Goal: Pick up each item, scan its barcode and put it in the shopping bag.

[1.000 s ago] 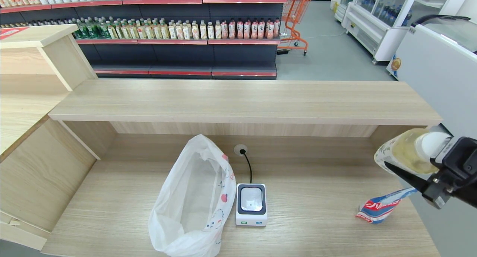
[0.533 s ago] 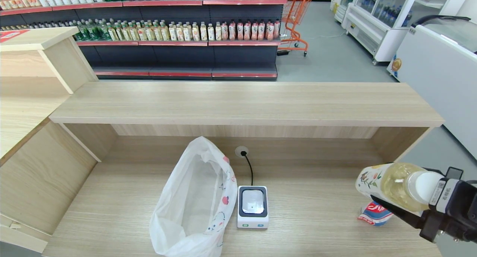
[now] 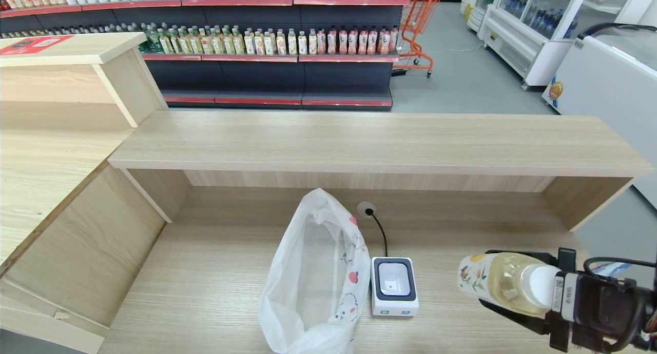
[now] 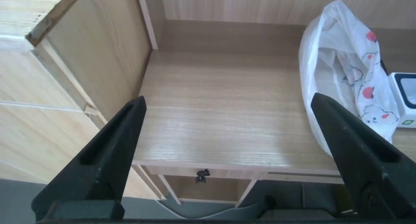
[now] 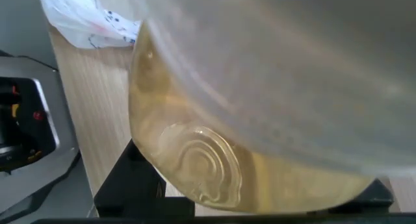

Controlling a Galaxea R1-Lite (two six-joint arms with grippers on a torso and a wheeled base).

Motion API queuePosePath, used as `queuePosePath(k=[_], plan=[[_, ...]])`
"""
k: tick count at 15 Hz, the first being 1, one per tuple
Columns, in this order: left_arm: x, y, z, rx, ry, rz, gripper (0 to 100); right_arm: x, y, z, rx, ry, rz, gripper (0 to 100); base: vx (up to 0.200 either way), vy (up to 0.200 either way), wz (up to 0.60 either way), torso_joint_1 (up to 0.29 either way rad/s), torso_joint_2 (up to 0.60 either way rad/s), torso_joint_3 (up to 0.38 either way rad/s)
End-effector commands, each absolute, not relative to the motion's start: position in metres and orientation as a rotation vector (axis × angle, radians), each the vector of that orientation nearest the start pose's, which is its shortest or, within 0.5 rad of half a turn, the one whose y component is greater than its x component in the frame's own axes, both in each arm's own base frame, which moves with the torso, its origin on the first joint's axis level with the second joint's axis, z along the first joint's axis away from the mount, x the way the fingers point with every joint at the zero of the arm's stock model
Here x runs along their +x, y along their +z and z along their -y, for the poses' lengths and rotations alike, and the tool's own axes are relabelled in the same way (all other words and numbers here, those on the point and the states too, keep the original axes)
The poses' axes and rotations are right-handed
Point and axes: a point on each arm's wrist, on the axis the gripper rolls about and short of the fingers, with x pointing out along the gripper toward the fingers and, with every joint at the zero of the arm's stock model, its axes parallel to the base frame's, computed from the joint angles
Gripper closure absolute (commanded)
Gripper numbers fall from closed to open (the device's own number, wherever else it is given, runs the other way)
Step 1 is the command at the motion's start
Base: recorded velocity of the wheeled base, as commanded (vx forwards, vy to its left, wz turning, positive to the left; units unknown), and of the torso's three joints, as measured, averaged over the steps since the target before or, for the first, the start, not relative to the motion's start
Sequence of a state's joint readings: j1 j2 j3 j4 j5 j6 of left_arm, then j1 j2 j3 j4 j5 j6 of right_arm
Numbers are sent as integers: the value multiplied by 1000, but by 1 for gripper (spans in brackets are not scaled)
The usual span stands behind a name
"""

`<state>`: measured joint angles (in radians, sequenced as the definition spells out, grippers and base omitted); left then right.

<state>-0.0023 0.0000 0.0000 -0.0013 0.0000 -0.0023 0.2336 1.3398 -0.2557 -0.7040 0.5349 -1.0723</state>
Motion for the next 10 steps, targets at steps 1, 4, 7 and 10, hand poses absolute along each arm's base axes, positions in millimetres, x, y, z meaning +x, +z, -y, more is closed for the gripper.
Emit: queuePosePath(k=[1, 4, 7, 10], plan=[[-23, 76, 0, -3, -2, 2, 0, 179, 122, -52, -947, 936, 13, 100, 0, 0, 0, 0, 0, 0], [-23, 76, 0, -3, -2, 2, 0, 191, 109, -52, -995, 973, 17, 100, 0, 0, 0, 0, 0, 0], [-23, 76, 0, -3, -3, 2, 0, 209, 93, -57, -1063, 997, 60, 100, 0, 0, 0, 0, 0, 0], [-23, 76, 0, -3, -3, 2, 0, 220, 77, -63, -1071, 1037, 49, 100, 0, 0, 0, 0, 0, 0]])
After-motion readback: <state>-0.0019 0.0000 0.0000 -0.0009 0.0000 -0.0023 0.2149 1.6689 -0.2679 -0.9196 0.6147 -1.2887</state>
